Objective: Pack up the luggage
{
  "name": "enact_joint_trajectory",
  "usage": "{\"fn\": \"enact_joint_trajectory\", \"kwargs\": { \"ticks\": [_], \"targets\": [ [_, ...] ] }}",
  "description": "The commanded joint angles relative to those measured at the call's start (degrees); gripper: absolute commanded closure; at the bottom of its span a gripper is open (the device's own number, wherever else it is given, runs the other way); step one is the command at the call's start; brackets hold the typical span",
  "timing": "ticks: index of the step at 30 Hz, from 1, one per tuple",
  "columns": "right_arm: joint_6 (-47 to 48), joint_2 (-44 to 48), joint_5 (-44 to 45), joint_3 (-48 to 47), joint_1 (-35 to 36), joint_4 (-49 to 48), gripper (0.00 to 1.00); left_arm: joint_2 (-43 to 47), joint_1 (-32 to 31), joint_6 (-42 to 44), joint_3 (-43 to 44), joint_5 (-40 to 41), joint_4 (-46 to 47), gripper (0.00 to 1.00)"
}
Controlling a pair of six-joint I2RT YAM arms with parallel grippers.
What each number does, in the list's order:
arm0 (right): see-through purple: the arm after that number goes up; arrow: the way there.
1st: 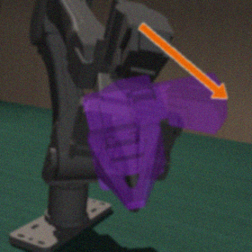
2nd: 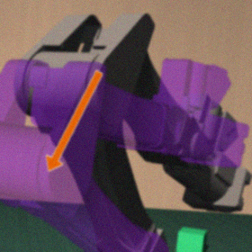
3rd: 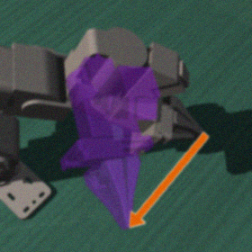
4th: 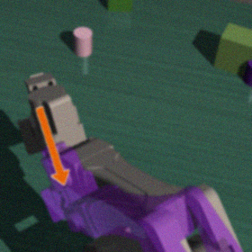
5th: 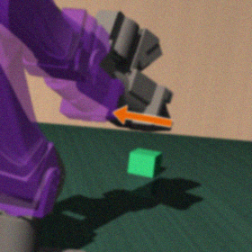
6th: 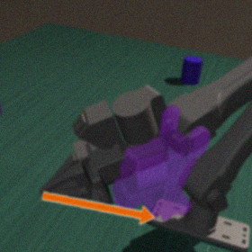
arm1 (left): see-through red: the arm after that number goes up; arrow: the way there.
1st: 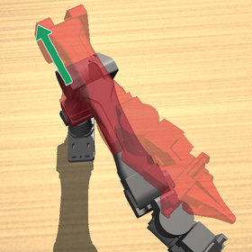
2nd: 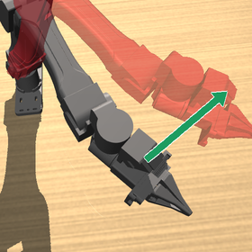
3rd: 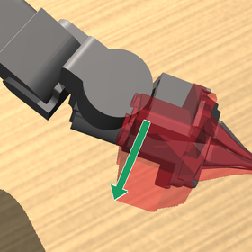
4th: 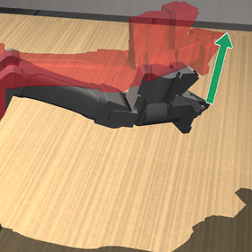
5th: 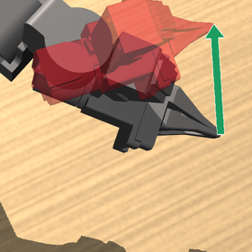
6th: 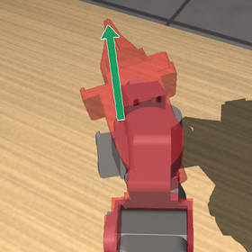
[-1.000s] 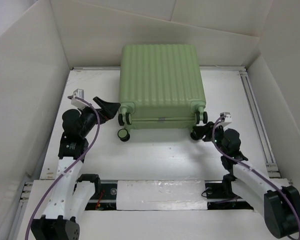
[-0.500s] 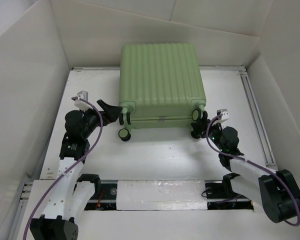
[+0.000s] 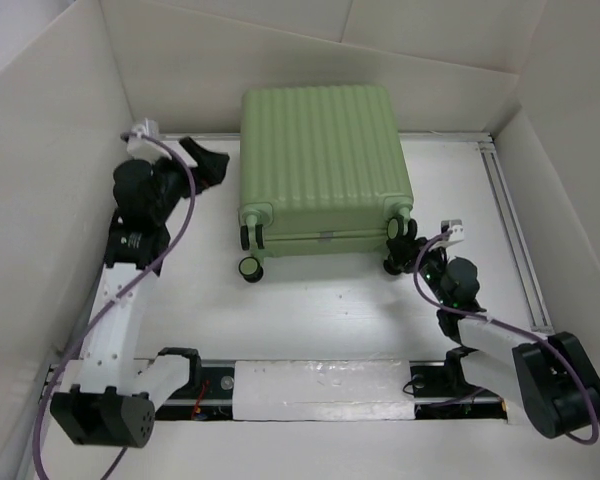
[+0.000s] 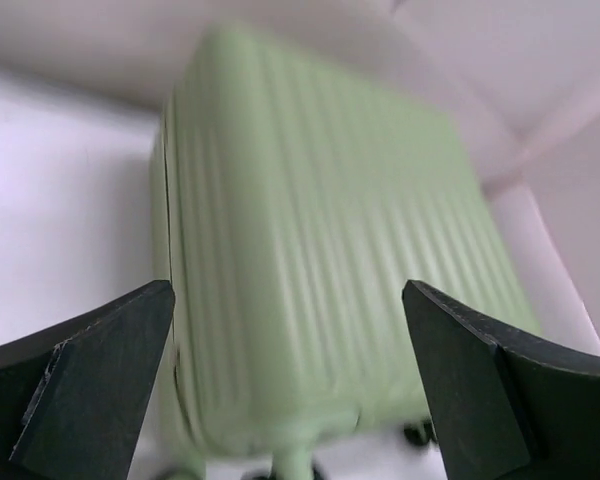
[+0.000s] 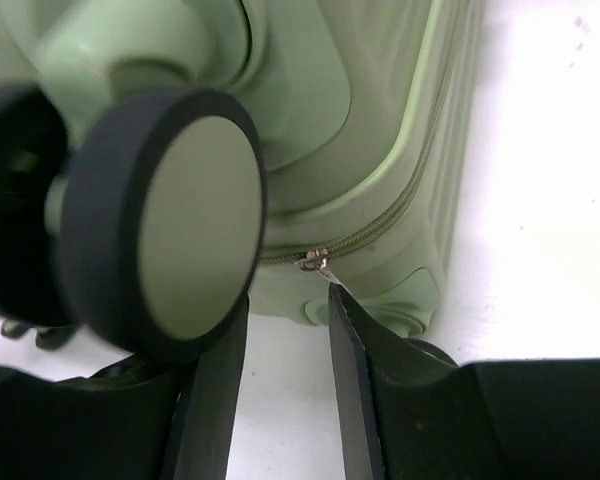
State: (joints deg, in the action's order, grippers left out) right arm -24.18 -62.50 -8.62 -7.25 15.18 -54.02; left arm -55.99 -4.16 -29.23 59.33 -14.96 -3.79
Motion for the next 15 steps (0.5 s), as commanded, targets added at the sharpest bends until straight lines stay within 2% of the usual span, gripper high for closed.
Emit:
{"fn": "enact_joint_trajectory", "kwargs": {
  "ticks": [1,3,5,7,10,11,12,13,14,15],
  "targets": [
    [-2.4,4.5,3.1,1.6,0.1,-9.2,0.56,-4.4,-1.1,4.4,11.3,4.0,0.2,0.03],
    [-3.1,8.7,3.6,3.6,0.7,-8.5,0.56,-6.1,-3.7,4.9,17.8,9.0,-2.2,0.03],
    [-3.1,11.8,5.2,3.6,1.3,-3.4,0.56,-6.6,-3.7,2.9,18.9,4.3,0.8,0.05],
    [-3.1,15.5,5.8,3.6,1.3,1.5,0.56,-6.6,-3.7,2.6,20.8,3.4,0.8,0.1],
    [-3.1,21.0,6.5,4.4,1.8,5.3,0.56,-8.5,-3.7,5.3,19.1,11.7,-2.6,0.1],
    [-3.7,22.1,6.5,5.0,1.8,6.0,0.55,-9.0,-3.7,4.6,17.3,12.6,1.7,0.1],
    [-3.7,22.9,7.0,5.0,1.8,6.0,0.55,-15.1,-3.7,3.8,21.1,11.8,-1.4,0.1],
    [-4.3,23.7,7.0,5.6,1.8,7.2,0.55,-17.4,-3.7,3.7,26.7,10.2,-10.2,0.09],
    [-4.3,25.0,6.4,5.6,1.8,9.3,0.55,-16.7,-4.3,4.3,26.0,9.2,-4.9,0.09],
    [-3.6,25.6,6.4,5.6,1.8,9.9,0.55,-15.8,-7.9,4.3,25.4,14.6,-0.7,0.06]
  ]
}}
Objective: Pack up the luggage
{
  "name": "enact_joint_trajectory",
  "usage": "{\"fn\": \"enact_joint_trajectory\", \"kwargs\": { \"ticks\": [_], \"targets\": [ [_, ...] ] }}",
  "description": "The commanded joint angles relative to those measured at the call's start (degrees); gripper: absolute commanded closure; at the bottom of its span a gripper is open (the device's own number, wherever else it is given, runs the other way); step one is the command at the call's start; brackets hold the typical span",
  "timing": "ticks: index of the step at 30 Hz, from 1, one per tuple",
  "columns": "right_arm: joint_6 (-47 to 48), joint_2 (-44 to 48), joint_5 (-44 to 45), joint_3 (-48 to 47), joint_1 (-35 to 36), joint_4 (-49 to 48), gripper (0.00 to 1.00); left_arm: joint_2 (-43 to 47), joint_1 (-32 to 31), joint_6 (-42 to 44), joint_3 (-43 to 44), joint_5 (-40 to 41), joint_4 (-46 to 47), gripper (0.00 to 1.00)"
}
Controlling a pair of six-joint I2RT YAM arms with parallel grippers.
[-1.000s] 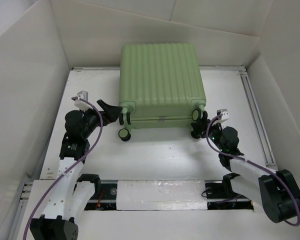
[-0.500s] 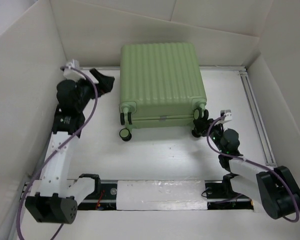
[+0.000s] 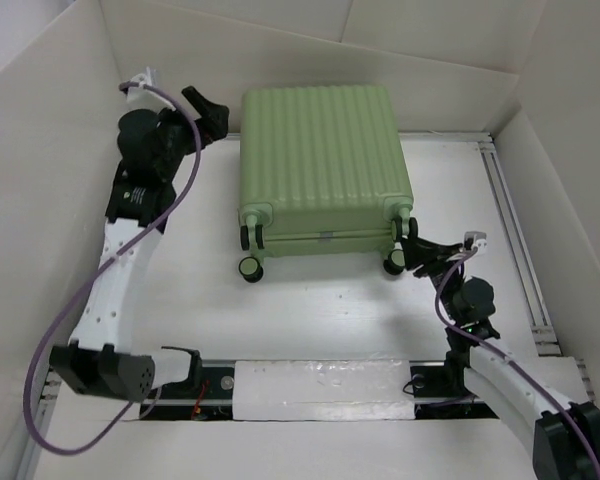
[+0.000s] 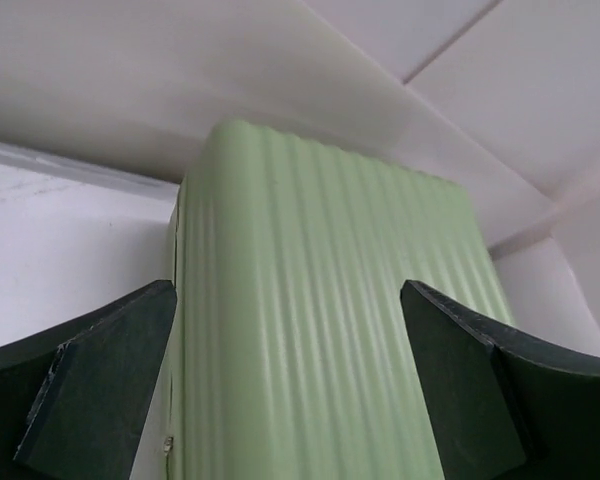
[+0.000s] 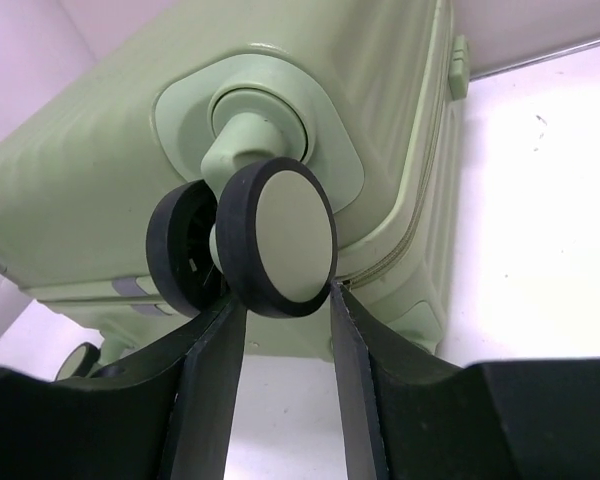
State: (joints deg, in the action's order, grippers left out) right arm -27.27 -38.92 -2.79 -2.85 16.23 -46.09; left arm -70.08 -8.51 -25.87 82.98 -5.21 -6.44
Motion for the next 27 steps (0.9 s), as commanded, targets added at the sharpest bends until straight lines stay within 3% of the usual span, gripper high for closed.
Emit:
{"fn": "enact_joint_trajectory", "kwargs": {
  "ticks": [1,2,3,4,5,6,7,8,9,10,11,13,15,16,20,27],
  "targets": [
    [-0.5,2.6,0.6,0.4,0.7,3.2,0.55,-4.7,-5.6,3.0,6.7,8.3,-1.0,0.06],
    [-0.5,3.8,1.4,0.4,0.7,4.5,0.55,-8.2,-8.0,3.9,19.8,10.3,-9.7,0.06],
    [-0.5,3.8,1.4,0.4,0.7,5.0,0.55,-11.7,-11.4,7.6,26.1,17.7,-11.2,0.04],
    [-0.5,4.5,1.9,0.4,0.7,5.0,0.54,-22.6,-16.3,7.7,36.1,21.5,-17.1,0.02],
    [-0.5,4.5,1.9,0.4,0.7,5.6,0.53,-27.9,-17.3,6.6,48.0,21.6,-32.9,0.02],
    [-0.5,5.1,1.9,0.4,0.7,6.4,0.53,-31.2,-18.5,5.1,62.5,20.5,-36.8,0.02],
    [-0.5,5.1,1.9,0.4,0.7,7.1,0.53,-29.6,-23.0,4.6,61.3,24.1,-37.8,0.02],
    [-0.5,5.1,1.9,0.4,0.7,7.1,0.53,-24.9,-26.0,4.6,54.2,27.5,-35.6,0.02],
    [-0.5,5.1,1.9,0.4,0.7,7.8,0.53,-17.7,-27.2,4.6,27.2,28.4,-20.4,0.04],
    [-0.5,5.1,1.9,0.4,0.7,7.9,0.52,-9.6,-27.3,4.6,13.3,24.2,-9.8,0.06],
    [-1.1,5.1,2.5,0.4,0.7,7.9,0.52,3.8,-27.3,4.6,2.2,24.6,-1.7,0.07],
    [-1.1,3.5,2.5,-0.2,0.7,7.9,0.51,10.3,-27.3,3.5,-13.2,27.6,1.3,0.09],
    [-1.1,1.7,2.5,-1.4,1.3,7.3,0.51,14.6,-27.9,1.6,-18.4,29.9,-2.5,0.1],
    [-1.1,0.2,2.5,-1.4,1.3,6.8,0.51,16.6,-27.9,-0.5,-24.9,29.3,0.1,0.1],
    [-1.9,-3.4,2.0,-2.1,1.3,3.8,0.51,23.1,-27.9,-5.4,-33.3,28.1,-1.2,0.1],
    [-4.5,-7.8,5.4,-4.6,1.3,5.7,0.49,20.8,-27.9,-7.7,-41.8,24.1,5.0,0.05]
  ]
}}
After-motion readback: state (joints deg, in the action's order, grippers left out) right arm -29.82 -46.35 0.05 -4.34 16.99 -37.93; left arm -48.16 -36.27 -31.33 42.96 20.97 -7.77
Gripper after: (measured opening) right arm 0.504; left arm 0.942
